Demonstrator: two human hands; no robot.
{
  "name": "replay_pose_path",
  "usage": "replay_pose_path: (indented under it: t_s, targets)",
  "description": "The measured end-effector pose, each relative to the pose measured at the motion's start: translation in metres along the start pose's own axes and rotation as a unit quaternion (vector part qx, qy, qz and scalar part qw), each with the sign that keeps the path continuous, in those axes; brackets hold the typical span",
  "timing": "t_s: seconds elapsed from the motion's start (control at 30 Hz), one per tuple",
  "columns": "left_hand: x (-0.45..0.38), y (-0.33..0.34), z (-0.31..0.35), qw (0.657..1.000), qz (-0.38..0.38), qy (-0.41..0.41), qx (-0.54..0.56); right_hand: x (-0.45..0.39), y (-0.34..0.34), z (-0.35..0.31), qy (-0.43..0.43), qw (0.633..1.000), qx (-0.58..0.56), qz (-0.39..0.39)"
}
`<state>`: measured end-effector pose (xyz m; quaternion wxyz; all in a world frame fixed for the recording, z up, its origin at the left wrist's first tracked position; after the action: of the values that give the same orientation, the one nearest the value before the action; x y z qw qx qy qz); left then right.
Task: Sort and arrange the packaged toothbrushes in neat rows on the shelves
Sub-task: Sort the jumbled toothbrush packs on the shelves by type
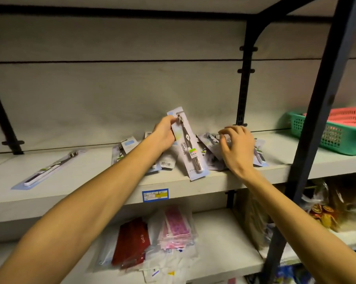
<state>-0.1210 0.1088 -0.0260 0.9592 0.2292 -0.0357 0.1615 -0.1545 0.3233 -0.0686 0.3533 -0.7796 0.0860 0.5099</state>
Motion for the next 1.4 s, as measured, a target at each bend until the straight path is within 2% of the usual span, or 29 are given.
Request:
replay_pose_path:
  t_s: [0.07, 0.17, 0.37, 0.43, 0.6, 0.7, 0.77, 0.83, 0.9, 0.93, 1.0, 1.07, 1.17, 1.23, 1.33, 1.4]
  targets:
    - [0.009, -0.014, 0.008, 0.999, -0.012, 0.008, 0.033, -0.001, -0.004, -0.022, -0.067, 0.997, -0.032, 0.024]
    - [0.031, -0.053, 0.026, 0.997, -0.018, 0.031, 0.062, 0.002, 0.0, -0.064, -0.111, 0.985, -0.128, 0.01]
    - [0.108, -0.157, 0.056, 0.989, 0.041, 0.064, 0.124, 0.027, 0.036, -0.18, -0.091, 0.949, -0.279, -0.115]
    - [0.142, -0.199, 0.063, 0.985, 0.066, 0.074, 0.141, 0.044, 0.051, -0.22, -0.094, 0.936, -0.305, -0.147]
    - [0.218, -0.295, 0.079, 0.973, 0.118, 0.063, 0.187, 0.086, 0.087, -0.325, -0.169, 0.92, -0.289, -0.203]
    - [0.24, -0.332, 0.094, 0.965, 0.132, 0.08, 0.211, 0.104, 0.107, -0.377, -0.152, 0.909, -0.323, -0.217]
    - [0.247, -0.35, 0.102, 0.972, 0.122, 0.079, 0.186, 0.109, 0.119, -0.401, -0.126, 0.906, -0.343, -0.214]
    - [0.246, -0.365, 0.103, 0.984, 0.12, 0.07, 0.11, 0.108, 0.132, -0.417, -0.079, 0.902, -0.367, -0.213]
    - [0.239, -0.379, 0.101, 0.979, 0.179, 0.077, -0.068, 0.099, 0.137, -0.424, -0.014, 0.911, -0.368, -0.185]
    - [0.237, -0.387, 0.098, 0.951, 0.226, 0.085, -0.193, 0.092, 0.139, -0.426, 0.008, 0.923, -0.347, -0.164]
    - [0.232, -0.401, 0.094, 0.865, 0.276, 0.104, -0.406, 0.073, 0.146, -0.431, 0.038, 0.943, -0.288, -0.162]
    - [0.226, -0.408, 0.085, 0.8, 0.258, 0.115, -0.529, 0.055, 0.154, -0.433, 0.062, 0.947, -0.232, -0.214]
    - [0.215, -0.408, 0.075, 0.712, 0.247, 0.117, -0.647, 0.041, 0.166, -0.422, 0.083, 0.946, -0.15, -0.275]
    - [0.208, -0.405, 0.072, 0.677, 0.246, 0.116, -0.684, 0.042, 0.169, -0.412, 0.084, 0.948, -0.148, -0.27]
    - [0.197, -0.391, 0.072, 0.64, 0.231, 0.133, -0.721, 0.035, 0.156, -0.389, 0.051, 0.972, -0.149, -0.174]
    - [0.189, -0.375, 0.074, 0.627, 0.218, 0.149, -0.733, 0.022, 0.144, -0.363, -0.001, 0.984, -0.096, -0.153]
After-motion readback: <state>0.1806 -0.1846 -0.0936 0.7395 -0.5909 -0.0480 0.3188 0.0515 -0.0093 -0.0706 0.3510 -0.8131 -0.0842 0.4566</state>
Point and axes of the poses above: each hand's wrist, its own x-axis away from the middle knuckle, its own y-axis out of the palm, z = x × y, the point moved 4 cm from there along -x, towards the middle knuckle, and after that the axes turned 9 degrees about -y, right-handed, at the moved point
